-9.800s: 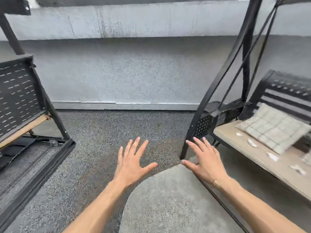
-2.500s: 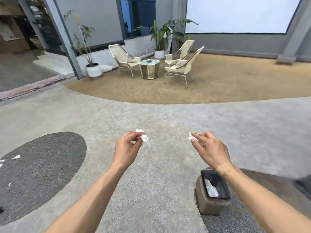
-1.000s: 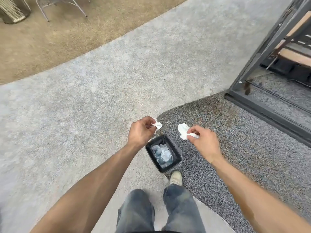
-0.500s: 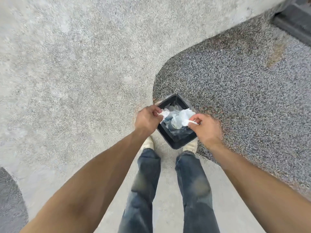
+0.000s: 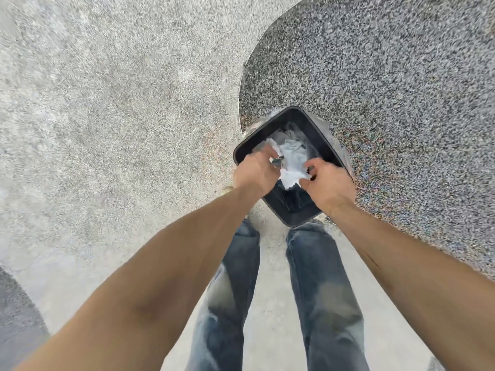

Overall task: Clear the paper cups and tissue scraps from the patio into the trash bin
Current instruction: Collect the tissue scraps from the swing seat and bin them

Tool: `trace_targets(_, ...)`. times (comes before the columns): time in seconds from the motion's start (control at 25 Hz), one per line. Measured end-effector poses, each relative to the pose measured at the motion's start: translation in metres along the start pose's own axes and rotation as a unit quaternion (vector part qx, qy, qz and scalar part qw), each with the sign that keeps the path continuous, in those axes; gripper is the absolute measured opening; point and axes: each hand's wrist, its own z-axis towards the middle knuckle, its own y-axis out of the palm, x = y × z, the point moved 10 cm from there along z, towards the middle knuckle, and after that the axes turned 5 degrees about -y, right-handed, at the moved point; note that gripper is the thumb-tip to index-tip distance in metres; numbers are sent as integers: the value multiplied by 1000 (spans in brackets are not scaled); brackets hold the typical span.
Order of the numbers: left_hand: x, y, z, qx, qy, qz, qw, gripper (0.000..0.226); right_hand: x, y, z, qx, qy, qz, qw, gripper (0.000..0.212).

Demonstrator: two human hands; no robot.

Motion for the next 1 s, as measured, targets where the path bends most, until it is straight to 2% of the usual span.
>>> trace_targets(0.16, 4, -30, -20, 6, 17, -4, 1000, 34, -23, -35, -12, 25, -41, -17, 999, 42)
trace_targets(0.32, 14, -92, -64, 42, 49, -40, 997, 36, -75, -106, -44, 86, -109, -53, 989, 44)
trace_targets(0.48, 29, -181, -137, 122, 112, -2, 986, 59, -149, -189, -100, 119, -196, -103, 968, 57)
trace_targets(0.6, 29, -251, -199, 194, 128, 7, 973, 74, -204, -249, -147, 142, -253, -129, 948, 62)
trace_targets(0.76, 8, -337, -285, 302, 114, -3, 946, 80, -287, -314, -214, 156, -363, -152, 906, 71)
trace_targets(1.0, -70, -398, -428, 427, -5, -48, 903, 90, -402, -374, -332, 185, -533, -200, 801, 78)
